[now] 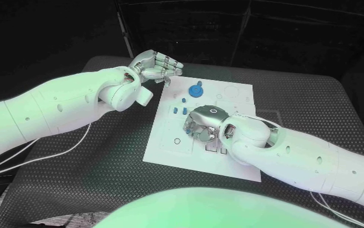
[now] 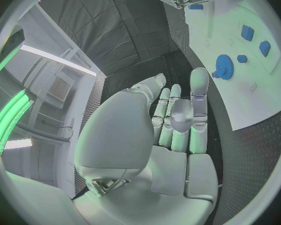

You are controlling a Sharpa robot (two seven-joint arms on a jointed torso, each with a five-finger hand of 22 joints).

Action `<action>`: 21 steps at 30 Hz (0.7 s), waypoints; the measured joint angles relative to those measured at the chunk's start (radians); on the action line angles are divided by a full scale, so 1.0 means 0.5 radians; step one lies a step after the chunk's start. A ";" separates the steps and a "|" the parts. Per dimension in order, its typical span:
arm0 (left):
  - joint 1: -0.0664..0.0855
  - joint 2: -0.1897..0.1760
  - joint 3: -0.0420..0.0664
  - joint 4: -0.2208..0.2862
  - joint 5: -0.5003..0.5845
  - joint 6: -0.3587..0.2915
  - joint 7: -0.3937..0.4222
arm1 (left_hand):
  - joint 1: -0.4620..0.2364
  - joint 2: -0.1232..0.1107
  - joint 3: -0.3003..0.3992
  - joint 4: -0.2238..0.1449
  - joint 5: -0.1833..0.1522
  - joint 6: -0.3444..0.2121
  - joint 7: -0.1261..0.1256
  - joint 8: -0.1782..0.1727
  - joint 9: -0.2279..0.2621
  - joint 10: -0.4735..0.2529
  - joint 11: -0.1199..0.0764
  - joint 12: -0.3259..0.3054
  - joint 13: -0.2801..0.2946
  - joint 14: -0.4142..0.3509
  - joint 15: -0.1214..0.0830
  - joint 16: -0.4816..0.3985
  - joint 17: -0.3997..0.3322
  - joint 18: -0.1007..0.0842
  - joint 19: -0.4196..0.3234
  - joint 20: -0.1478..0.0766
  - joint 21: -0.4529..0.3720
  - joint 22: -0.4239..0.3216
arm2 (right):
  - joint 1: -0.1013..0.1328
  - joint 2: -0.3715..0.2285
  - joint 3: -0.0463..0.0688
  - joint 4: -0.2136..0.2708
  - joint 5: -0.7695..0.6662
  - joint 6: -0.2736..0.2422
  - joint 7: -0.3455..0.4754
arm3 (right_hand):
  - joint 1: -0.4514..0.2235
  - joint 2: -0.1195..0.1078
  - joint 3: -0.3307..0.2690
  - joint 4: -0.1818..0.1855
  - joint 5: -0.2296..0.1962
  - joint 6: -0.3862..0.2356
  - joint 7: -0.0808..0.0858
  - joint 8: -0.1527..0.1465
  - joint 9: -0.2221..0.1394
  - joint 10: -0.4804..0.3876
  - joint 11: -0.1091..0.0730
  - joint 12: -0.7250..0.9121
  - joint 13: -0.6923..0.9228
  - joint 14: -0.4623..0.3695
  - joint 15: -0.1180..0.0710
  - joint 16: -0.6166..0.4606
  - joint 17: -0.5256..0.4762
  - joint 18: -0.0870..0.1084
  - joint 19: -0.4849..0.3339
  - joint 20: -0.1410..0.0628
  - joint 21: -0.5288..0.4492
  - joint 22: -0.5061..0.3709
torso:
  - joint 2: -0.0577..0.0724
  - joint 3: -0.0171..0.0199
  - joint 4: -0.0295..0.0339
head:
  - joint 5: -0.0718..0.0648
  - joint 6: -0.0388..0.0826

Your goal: Assemble the parts on the task board

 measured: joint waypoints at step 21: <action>0.000 -0.008 0.000 -0.008 0.000 0.019 -0.010 | 0.000 0.000 0.000 0.000 0.000 0.000 0.000 0.000 0.000 -0.009 0.005 0.000 0.000 0.000 0.000 -0.002 -0.004 0.000 0.000 0.000 -0.009 -0.005 | -0.043 -0.317 0.038 0.259 0.033 -0.367 0.038 | -0.103 -0.103 -0.110 0.004 0.084 -0.052 -0.003 -0.022 0.004 -0.091 0.014 0.015 -0.045 0.000 0.014 -0.037 -0.072 0.000 -0.053 0.031 -0.069 -0.107 | -0.004 0.0012 -0.001 | -0.034 0.000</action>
